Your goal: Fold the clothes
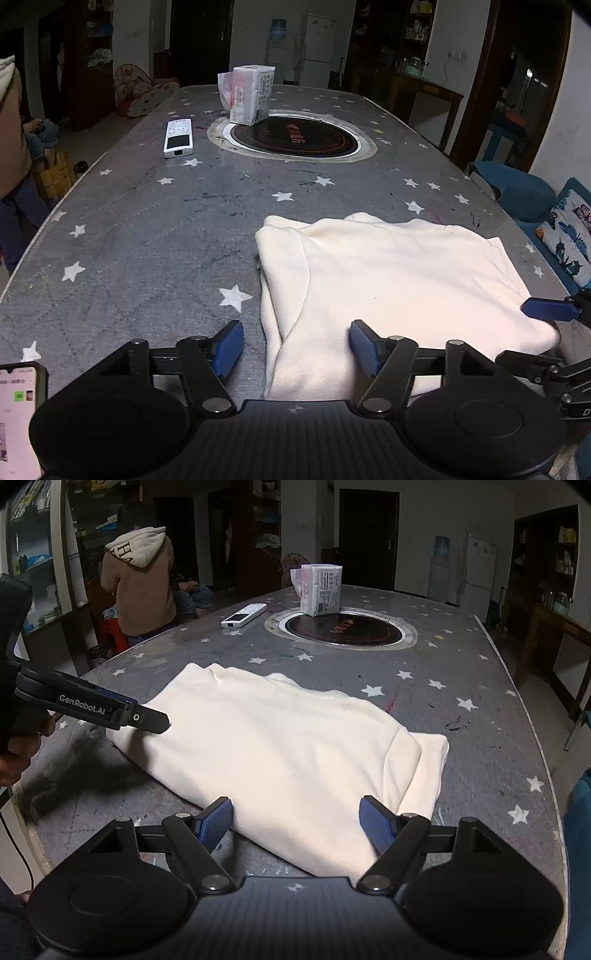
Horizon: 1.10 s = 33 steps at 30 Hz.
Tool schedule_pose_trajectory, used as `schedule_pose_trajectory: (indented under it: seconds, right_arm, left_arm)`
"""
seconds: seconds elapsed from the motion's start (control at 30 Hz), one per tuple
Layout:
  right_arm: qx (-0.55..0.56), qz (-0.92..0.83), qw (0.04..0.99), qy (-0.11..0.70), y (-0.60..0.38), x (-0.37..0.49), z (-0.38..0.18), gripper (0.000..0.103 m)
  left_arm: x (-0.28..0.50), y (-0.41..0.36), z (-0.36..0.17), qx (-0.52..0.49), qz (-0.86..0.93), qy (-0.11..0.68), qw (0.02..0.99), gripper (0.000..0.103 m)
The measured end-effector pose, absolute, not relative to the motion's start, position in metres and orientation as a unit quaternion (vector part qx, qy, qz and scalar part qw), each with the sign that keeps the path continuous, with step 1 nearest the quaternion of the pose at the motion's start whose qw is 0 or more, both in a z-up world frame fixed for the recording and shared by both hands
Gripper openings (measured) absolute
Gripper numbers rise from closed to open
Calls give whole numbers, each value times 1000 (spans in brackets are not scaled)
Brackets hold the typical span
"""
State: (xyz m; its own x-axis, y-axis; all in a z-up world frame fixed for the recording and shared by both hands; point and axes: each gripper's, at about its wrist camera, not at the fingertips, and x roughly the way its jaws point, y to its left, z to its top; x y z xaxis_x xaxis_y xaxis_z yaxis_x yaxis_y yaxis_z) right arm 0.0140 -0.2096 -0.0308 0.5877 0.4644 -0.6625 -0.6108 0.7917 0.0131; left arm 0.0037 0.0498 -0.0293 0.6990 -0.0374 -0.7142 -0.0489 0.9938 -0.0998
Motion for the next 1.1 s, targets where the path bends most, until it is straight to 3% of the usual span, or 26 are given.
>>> schedule_pose_trajectory:
  seconds: [0.07,0.7,1.1]
  right_arm:
    - [-106,300,887,333,-209,13,-27,79]
    - [-62,235,914,324,-213,5,-17,99]
    - [-34,203,918,339,-212,1,-17,103]
  left_arm:
    - [3,49,-28,-54,7,388,920,76]
    - [-11,24,-22,-17,7,383,924,95]
    - [-20,14,-19,-3,5,376,927,103]
